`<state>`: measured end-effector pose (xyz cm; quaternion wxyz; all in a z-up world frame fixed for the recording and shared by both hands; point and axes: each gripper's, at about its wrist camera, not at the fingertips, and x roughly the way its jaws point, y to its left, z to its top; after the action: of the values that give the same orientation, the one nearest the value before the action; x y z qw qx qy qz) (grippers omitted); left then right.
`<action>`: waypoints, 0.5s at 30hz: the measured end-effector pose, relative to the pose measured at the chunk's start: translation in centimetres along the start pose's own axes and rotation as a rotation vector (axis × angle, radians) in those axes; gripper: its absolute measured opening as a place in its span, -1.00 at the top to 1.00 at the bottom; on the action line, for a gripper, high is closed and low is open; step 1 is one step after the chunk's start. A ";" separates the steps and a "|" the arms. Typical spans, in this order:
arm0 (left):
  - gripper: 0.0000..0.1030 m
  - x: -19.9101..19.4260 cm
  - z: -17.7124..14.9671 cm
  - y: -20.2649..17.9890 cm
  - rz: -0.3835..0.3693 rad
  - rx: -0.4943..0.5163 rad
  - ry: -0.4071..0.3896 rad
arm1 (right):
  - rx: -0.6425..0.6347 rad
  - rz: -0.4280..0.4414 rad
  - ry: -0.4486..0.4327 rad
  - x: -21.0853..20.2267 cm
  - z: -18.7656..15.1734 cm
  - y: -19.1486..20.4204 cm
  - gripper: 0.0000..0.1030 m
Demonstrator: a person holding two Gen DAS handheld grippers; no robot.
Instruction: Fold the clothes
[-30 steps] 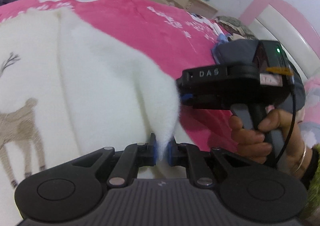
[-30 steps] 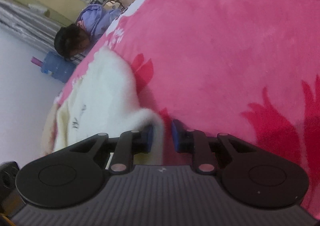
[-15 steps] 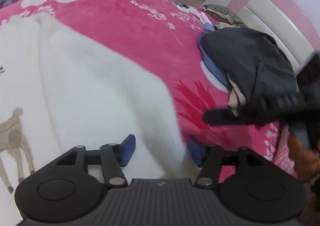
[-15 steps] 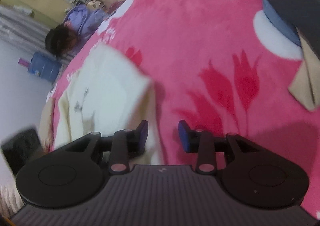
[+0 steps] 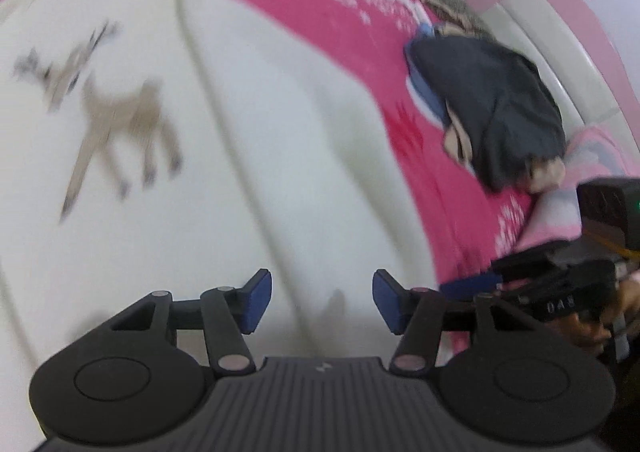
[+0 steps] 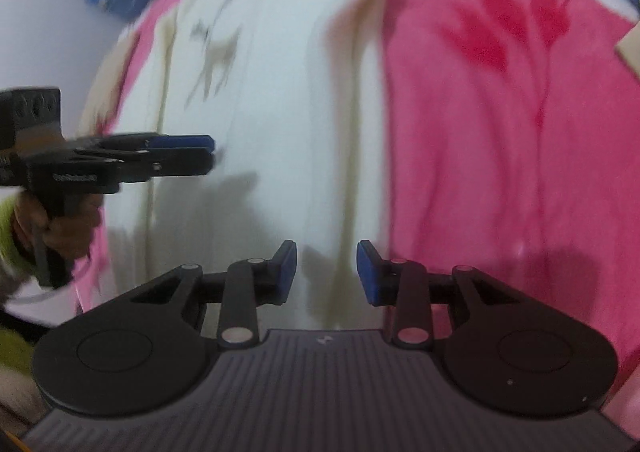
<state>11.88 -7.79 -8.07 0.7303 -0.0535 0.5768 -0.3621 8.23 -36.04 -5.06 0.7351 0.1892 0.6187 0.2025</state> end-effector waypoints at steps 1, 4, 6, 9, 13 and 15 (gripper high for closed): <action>-0.05 -0.4 -0.7 0.2 -0.005 -0.006 0.012 | 0.002 -0.005 0.028 0.4 -0.5 0.2 0.38; 0.04 -1.2 -2.6 0.5 -0.025 -0.008 0.050 | 0.021 -0.022 0.086 1.3 -1.8 0.5 0.38; 0.11 -0.8 -4.0 -0.2 -0.034 0.027 0.074 | 0.034 -0.024 0.103 1.8 -2.5 0.6 0.38; 0.21 -0.1 -5.0 -1.3 -0.037 0.082 0.093 | 0.037 -0.028 0.119 2.7 -3.2 1.1 0.40; 0.35 0.9 -5.8 -2.6 -0.054 0.126 0.117 | -0.006 -0.053 0.114 2.7 -3.3 2.1 0.44; 0.43 1.6 -6.3 -3.3 -0.045 0.152 0.123 | -0.027 -0.065 0.111 2.8 -3.3 2.6 0.49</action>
<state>4.86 -9.00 -9.80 0.6870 0.0113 0.5902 -0.4237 5.23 -32.30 -6.53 0.7082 0.1475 0.6618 0.1968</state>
